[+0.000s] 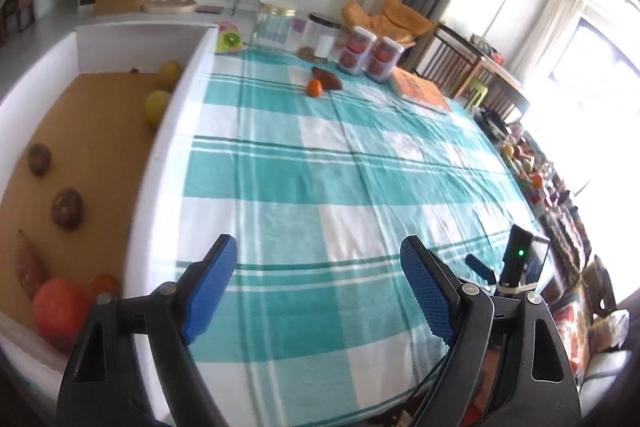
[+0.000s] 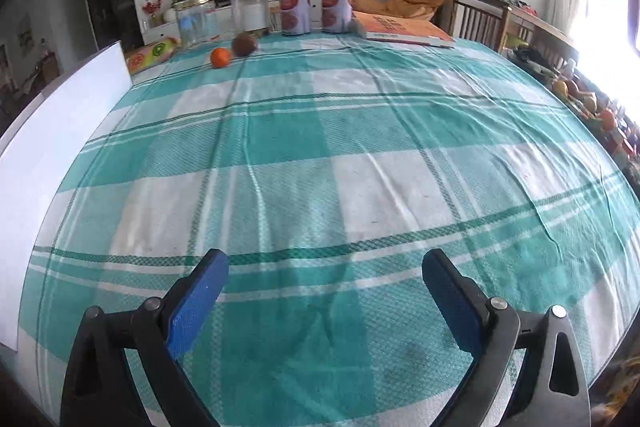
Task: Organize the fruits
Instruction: 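Withdraw both open tools from the box back over the tablecloth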
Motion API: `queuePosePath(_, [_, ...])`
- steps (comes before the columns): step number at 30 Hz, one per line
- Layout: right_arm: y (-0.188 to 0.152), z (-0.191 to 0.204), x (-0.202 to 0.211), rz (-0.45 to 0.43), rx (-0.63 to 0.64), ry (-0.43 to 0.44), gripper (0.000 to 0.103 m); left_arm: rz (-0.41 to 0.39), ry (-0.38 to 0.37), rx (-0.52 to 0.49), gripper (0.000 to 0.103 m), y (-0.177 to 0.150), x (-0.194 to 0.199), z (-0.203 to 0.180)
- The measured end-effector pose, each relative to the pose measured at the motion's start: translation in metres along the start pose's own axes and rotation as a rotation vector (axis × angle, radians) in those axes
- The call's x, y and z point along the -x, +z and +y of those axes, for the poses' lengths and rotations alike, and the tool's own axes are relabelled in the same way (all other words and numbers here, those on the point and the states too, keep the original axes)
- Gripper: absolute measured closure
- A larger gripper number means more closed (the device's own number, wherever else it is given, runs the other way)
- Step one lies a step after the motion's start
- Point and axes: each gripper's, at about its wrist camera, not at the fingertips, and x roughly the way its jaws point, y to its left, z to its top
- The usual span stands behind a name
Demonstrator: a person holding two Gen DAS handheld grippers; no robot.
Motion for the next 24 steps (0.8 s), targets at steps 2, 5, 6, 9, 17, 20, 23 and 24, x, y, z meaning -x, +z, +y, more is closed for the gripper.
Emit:
queuePosePath(2, [0.000,-0.011,0.003,-0.012,-0.038,-0.006,0.005,0.051,-0.046,-0.057,0.017,-0.007,-0.025,-0.027])
queuePosePath(5, [-0.006,-0.016,-0.001,0.029,-0.056,-0.030,0.005,0.123,-0.047,-0.142,0.017,-0.017,-0.063,-0.057])
queuePosePath(6, [-0.005,-0.012,-0.004,0.022,-0.049,-0.039,0.005,0.139,-0.033,-0.161,0.017,-0.019,-0.075,-0.061])
queuePosePath(9, [-0.005,-0.005,-0.009,0.034,-0.025,-0.063,0.005,0.150,0.041,-0.186,0.017,-0.026,-0.103,-0.061])
queuePosePath(17, [-0.004,-0.002,-0.014,0.049,-0.007,-0.068,0.001,0.105,0.194,-0.189,0.017,-0.022,-0.146,-0.033])
queuePosePath(20, [-0.004,0.000,-0.015,0.056,0.003,-0.076,0.000,0.094,0.222,-0.227,0.017,-0.023,-0.150,-0.032])
queuePosePath(23, [-0.004,0.000,-0.015,0.057,0.004,-0.077,0.000,0.067,0.232,-0.257,0.016,-0.029,-0.150,-0.033])
queuePosePath(24, [-0.004,0.000,-0.015,0.057,0.004,-0.077,0.000,0.056,0.233,-0.259,0.014,-0.031,-0.149,-0.033])
